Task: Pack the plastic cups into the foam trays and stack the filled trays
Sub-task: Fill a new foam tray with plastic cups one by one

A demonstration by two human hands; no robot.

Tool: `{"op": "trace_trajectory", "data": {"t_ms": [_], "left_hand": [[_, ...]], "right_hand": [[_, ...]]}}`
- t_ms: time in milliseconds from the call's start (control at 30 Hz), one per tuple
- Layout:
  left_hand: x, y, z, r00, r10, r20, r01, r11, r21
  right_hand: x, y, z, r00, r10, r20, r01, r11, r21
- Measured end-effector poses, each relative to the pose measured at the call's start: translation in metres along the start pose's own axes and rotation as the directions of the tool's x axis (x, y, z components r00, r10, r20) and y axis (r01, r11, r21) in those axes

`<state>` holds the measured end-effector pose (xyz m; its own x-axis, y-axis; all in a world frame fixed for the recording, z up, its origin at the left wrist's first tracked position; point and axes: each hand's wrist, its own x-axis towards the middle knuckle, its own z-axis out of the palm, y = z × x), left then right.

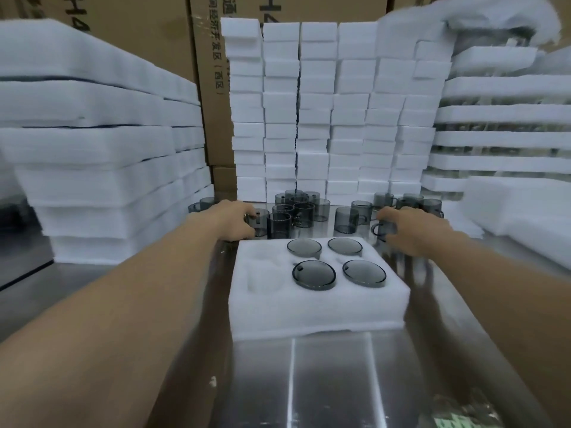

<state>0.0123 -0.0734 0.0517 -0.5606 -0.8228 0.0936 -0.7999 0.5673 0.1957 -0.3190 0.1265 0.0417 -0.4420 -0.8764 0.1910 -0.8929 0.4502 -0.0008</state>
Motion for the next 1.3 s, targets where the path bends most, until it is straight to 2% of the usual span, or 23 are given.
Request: {"op": "trace_trajectory", "data": {"t_ms": [167, 267, 400, 500, 567, 633, 700, 733, 800, 900, 1067, 1200, 1300], "left_hand": [[-0.032, 0.006, -0.017, 1.000, -0.007, 0.010, 0.006, 0.997, 0.071], [-0.058, 0.013, -0.030, 0.995, -0.020, 0.102, 0.009, 0.994, 0.111], [-0.077, 0.013, -0.045, 0.983, -0.066, 0.171, 0.063, 0.998, 0.021], [-0.091, 0.004, -0.033, 0.995, -0.054, 0.079, 0.063, 0.991, -0.118], [-0.098, -0.004, -0.011, 0.993, -0.034, -0.112, 0.018, 0.989, -0.147], [-0.104, -0.005, 0.004, 0.948, 0.004, -0.318, -0.041, 0.993, -0.110], [-0.106, -0.005, 0.009, 0.891, 0.021, -0.454, -0.077, 0.992, -0.104], [-0.107, -0.006, 0.010, 0.884, 0.013, -0.468, -0.070, 0.992, -0.105], [-0.110, -0.006, 0.013, 0.922, -0.024, -0.386, 0.004, 0.999, -0.051], [-0.115, -0.005, 0.019, 0.949, -0.075, -0.305, 0.081, 0.997, 0.007], [-0.124, 0.013, 0.007, 0.927, -0.084, -0.365, 0.068, 0.996, -0.057], [-0.130, 0.034, 0.000, 0.835, -0.073, -0.546, -0.051, 0.977, -0.208], [-0.133, 0.052, -0.002, 0.793, -0.019, -0.610, -0.222, 0.922, -0.318]], "right_hand": [[-0.025, -0.001, -0.010, 0.999, -0.052, 0.012, 0.051, 0.998, 0.046], [-0.048, -0.001, -0.009, 0.997, -0.073, -0.015, 0.074, 0.995, 0.069], [-0.065, 0.000, -0.001, 0.990, -0.112, -0.082, 0.116, 0.992, 0.046], [-0.074, 0.001, -0.011, 0.986, -0.135, -0.096, 0.149, 0.974, 0.168], [-0.078, 0.003, -0.015, 0.977, -0.161, -0.141, 0.189, 0.958, 0.214], [-0.080, 0.007, -0.019, 0.971, -0.156, -0.182, 0.198, 0.950, 0.241], [-0.082, 0.010, -0.019, 0.977, -0.130, -0.169, 0.169, 0.956, 0.240], [-0.082, 0.011, -0.017, 0.982, -0.110, -0.151, 0.143, 0.963, 0.227], [-0.082, 0.014, -0.012, 0.993, -0.060, -0.098, 0.080, 0.973, 0.216], [-0.079, 0.021, -0.004, 1.000, 0.007, -0.027, 0.001, 0.956, 0.294], [-0.072, 0.026, -0.002, 0.998, 0.057, -0.037, -0.039, 0.921, 0.388], [-0.075, 0.016, -0.011, 0.982, 0.075, -0.171, -0.001, 0.917, 0.398], [-0.083, -0.002, -0.020, 0.925, 0.002, -0.381, 0.203, 0.843, 0.498]]}}
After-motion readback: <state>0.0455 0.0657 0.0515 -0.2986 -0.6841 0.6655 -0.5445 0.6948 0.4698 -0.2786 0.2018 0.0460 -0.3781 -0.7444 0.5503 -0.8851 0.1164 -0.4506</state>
